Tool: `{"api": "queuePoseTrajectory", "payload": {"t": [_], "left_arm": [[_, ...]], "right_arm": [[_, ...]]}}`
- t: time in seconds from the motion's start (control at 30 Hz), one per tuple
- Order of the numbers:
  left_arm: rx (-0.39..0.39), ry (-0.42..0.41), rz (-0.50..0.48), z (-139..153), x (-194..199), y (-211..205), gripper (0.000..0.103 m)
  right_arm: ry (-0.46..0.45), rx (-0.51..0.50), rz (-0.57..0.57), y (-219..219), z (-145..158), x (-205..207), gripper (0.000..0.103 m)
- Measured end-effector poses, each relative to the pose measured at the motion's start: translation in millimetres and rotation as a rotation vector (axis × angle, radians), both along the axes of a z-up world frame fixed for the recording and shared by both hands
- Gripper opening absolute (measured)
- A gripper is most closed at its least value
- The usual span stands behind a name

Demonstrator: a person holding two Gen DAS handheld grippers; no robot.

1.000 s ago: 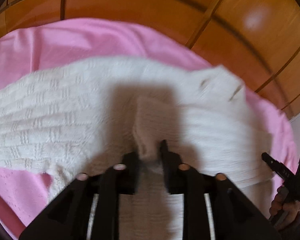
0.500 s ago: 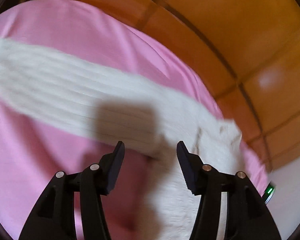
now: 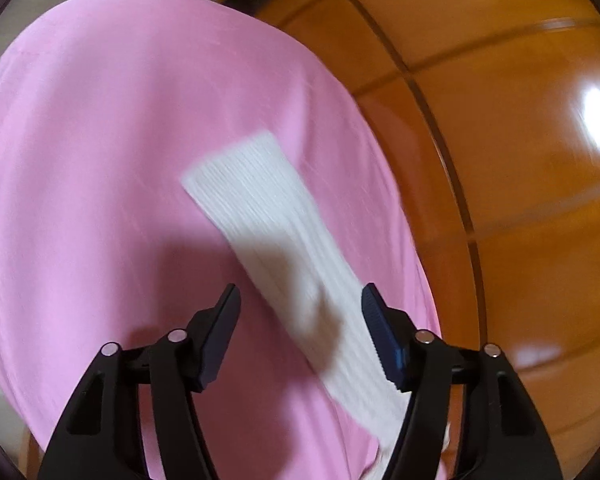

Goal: Fold small clothes

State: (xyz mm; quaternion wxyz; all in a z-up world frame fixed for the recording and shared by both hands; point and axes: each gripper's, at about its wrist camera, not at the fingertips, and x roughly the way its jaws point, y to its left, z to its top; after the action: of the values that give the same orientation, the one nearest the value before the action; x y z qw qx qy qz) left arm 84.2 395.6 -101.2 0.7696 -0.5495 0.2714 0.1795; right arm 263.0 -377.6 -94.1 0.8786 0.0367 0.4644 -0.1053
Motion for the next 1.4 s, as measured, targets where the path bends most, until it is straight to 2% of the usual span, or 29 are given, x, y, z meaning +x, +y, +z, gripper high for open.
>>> {"api": "queuePoseTrajectory", "payload": {"t": [0.07,0.13,0.23,0.27,0.33,0.43,0.53,0.63,0.7,0.8,0.87,0.97,1.0,1.03,1.07,1.1,1.23,1.3,1.33,1.4], "left_arm": [[-0.027,0.015,0.031,-9.1,5.3,11.2,0.057],[-0.04,0.042,0.042,-16.3,14.6,19.5,0.047],[-0.015,0.083,0.018,-23.3,29.9,21.9,0.021],[-0.009,0.096,0.01,-24.2,34.5,23.7,0.008],[0.02,0.089,-0.003,-15.9,39.3,21.3,0.006],[0.068,-0.009,-0.067,13.8,47.6,1.0,0.005],[0.127,-0.117,-0.181,52.0,60.5,-37.1,0.004],[0.169,-0.229,-0.328,85.1,81.0,-95.4,0.004],[0.19,-0.277,-0.471,98.2,99.2,-153.7,0.0],[0.259,-0.288,-0.66,101.8,118.9,-235.9,0.0],[0.33,-0.255,-0.798,91.8,130.9,-299.5,0.0],[0.399,-0.184,-0.919,69.2,134.4,-358.2,0.0],[0.423,-0.165,-0.955,60.6,130.8,-374.3,0.006],[0.436,-0.157,-0.977,55.1,115.5,-380.0,0.012],[0.462,-0.137,-1.003,47.7,106.8,-388.3,0.029],[0.49,-0.12,-1.016,44.9,92.1,-390.4,0.037],[0.55,-0.052,-1.015,18.5,58.4,-388.4,0.037],[0.555,-0.032,-0.992,17.8,43.7,-377.2,0.037],[0.545,-0.017,-0.972,11.2,35.8,-369.3,0.037],[0.536,-0.003,-0.968,-3.0,21.5,-362.6,0.037]], "right_arm": [[0.003,-0.008,-0.003,0.9,0.4,-0.3,0.079],[0.006,-0.013,-0.006,0.9,0.0,-0.3,0.08],[0.01,-0.02,-0.008,0.8,-0.2,0.8,0.081],[0.011,-0.022,-0.008,0.7,-0.3,1.1,0.082],[0.012,-0.024,-0.009,1.0,-0.8,0.8,0.082],[0.012,-0.024,-0.01,1.1,-1.0,0.8,0.082],[0.015,-0.027,-0.01,1.7,-1.0,0.9,0.082],[0.013,-0.024,-0.01,0.6,-1.3,1.5,0.082],[0.013,-0.023,-0.01,0.3,-1.5,1.4,0.082],[0.01,-0.015,-0.011,-0.9,-1.2,0.6,0.082],[0.009,-0.01,-0.013,-1.5,-1.2,0.1,0.082],[0.006,0.001,-0.014,-2.6,-1.0,-1.1,0.082],[0.006,0.005,-0.014,-3.3,-0.9,-1.0,0.082],[0.006,0.01,-0.014,-4.0,-0.8,-1.0,0.082],[0.005,0.015,-0.014,-4.9,-1.0,-0.8,0.082],[0.004,0.019,-0.015,-5.4,-1.1,-0.7,0.082],[0.013,0.017,-0.013,-4.0,-0.1,0.3,0.082],[0.022,0.005,-0.012,0.0,9.5,3.4,0.082],[0.011,0.018,-0.006,3.7,15.2,3.6,0.082],[-0.037,0.118,0.09,27.6,35.5,4.4,0.078]]}}
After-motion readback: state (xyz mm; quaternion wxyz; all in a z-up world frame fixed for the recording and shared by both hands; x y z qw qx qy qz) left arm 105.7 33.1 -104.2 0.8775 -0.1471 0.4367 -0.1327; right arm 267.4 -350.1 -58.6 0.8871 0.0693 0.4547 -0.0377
